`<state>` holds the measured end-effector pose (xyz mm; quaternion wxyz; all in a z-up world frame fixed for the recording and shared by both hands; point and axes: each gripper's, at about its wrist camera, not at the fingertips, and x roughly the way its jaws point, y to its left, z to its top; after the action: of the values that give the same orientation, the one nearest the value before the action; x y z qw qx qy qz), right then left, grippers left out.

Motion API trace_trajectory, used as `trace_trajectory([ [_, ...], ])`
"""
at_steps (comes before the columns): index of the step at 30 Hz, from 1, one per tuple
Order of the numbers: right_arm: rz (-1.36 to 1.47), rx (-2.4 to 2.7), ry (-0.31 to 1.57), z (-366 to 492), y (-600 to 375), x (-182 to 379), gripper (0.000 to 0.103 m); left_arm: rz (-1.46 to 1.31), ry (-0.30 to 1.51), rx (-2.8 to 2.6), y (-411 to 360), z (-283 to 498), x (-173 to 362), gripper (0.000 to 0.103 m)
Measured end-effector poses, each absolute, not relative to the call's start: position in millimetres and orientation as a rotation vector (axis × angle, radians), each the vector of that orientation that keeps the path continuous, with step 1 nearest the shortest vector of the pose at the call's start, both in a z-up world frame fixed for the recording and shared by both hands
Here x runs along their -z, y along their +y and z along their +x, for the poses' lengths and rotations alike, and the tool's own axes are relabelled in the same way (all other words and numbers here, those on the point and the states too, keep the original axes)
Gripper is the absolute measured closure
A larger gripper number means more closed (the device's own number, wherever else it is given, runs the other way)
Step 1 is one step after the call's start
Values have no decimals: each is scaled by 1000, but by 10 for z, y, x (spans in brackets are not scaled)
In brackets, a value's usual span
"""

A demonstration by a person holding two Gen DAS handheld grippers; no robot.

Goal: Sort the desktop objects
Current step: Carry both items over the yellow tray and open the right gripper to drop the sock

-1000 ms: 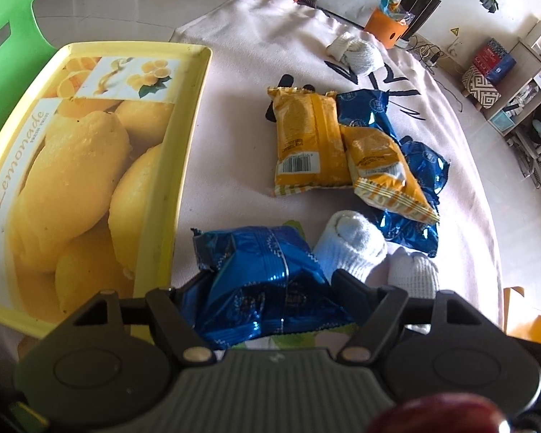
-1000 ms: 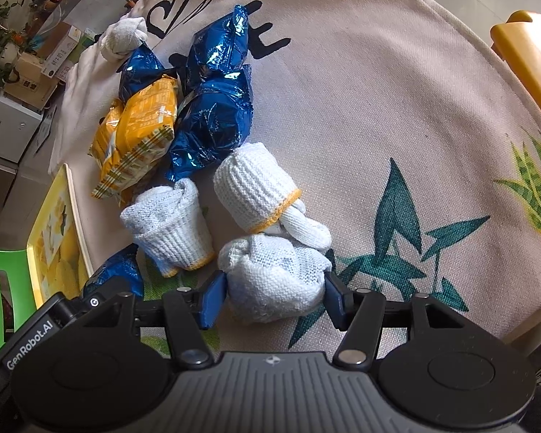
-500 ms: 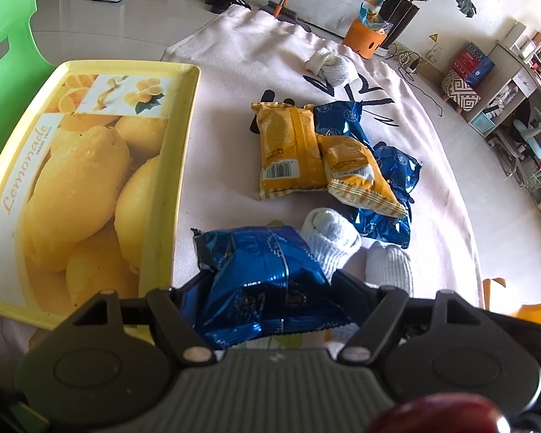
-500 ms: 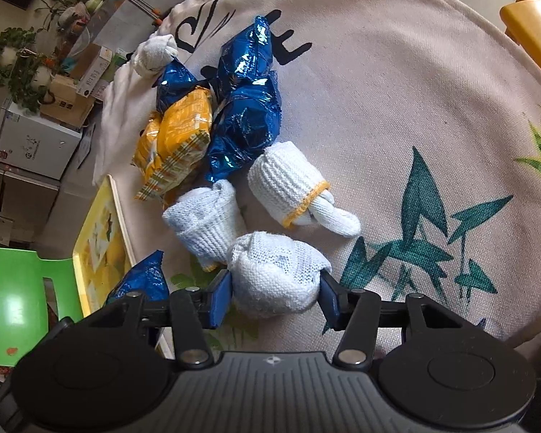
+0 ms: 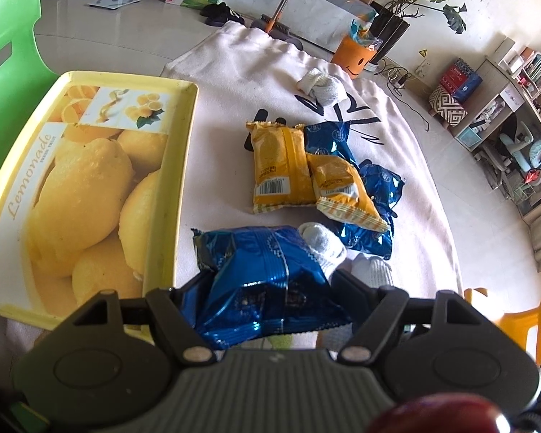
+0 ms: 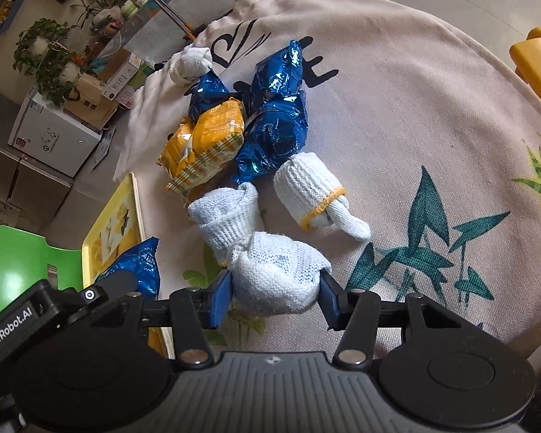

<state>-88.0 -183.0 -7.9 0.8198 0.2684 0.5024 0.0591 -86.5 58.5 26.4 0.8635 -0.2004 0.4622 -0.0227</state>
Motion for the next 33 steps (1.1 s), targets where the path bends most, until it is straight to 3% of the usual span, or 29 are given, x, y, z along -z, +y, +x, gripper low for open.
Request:
trace_trajectory([
  [15,567,-139,1044,-915,-1711,-131,51,-449,939,-15,742,-853,-423,29],
  [33,590,-396,1097,-447,-965,-347,51,-536,915,-226,1520,-451,-603,29],
])
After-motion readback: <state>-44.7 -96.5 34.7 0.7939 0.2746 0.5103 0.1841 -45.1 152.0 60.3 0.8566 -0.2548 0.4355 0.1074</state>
